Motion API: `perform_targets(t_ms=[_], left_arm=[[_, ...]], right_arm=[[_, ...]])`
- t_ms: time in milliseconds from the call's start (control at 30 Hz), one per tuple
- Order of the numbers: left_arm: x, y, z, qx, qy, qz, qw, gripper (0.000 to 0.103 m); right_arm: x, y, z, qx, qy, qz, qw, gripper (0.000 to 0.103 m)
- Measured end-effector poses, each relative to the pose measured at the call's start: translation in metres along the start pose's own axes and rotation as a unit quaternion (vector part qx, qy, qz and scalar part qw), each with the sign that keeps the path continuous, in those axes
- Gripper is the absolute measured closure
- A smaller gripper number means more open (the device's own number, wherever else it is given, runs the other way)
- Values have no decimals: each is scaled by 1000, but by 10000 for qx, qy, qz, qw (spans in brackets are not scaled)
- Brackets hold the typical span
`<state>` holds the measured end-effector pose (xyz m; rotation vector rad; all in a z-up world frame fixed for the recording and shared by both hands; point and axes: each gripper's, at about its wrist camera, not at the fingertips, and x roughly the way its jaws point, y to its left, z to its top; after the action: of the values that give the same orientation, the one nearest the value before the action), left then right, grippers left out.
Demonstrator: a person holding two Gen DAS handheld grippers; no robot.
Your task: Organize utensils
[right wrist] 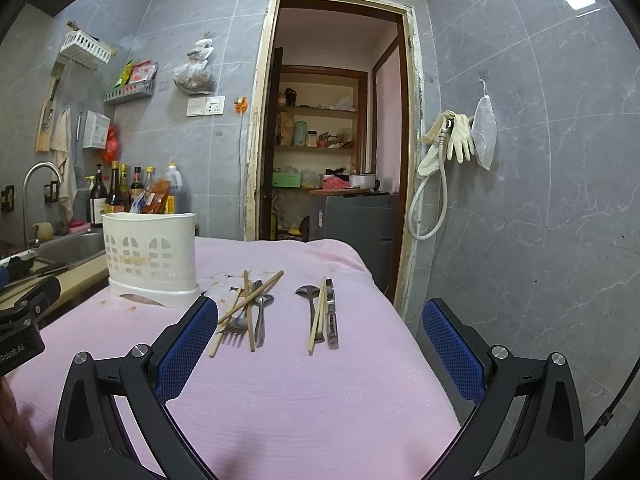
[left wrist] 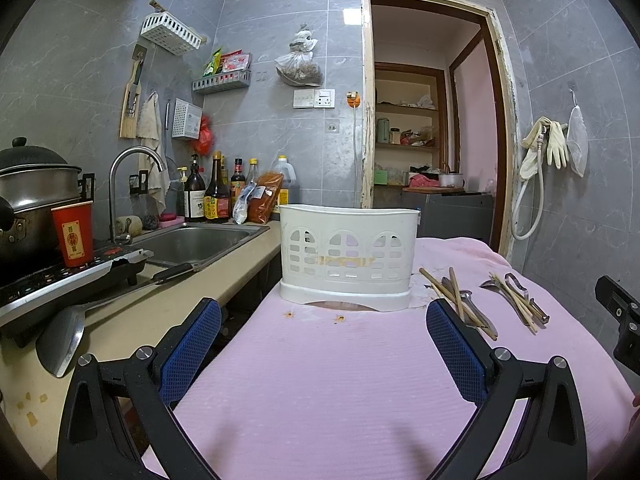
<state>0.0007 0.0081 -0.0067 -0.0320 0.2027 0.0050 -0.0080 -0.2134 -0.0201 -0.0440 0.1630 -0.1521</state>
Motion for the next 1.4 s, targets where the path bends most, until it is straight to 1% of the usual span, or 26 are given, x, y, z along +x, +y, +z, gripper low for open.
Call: perform_targets(t_ms=[1167,1300,1400], left_arm=[[0,4,-2,-16,55,-1,10000,2],[2,3,-1,23,74,-17,10000,2],[6,2,2,51,165,-89,9998,2]], right_arm=[[0,5,-1,-47,8,46,10000,0],[3,4,-2,-38,49,92,9999,0],[9,-1,1,32,129,254,9996,0]])
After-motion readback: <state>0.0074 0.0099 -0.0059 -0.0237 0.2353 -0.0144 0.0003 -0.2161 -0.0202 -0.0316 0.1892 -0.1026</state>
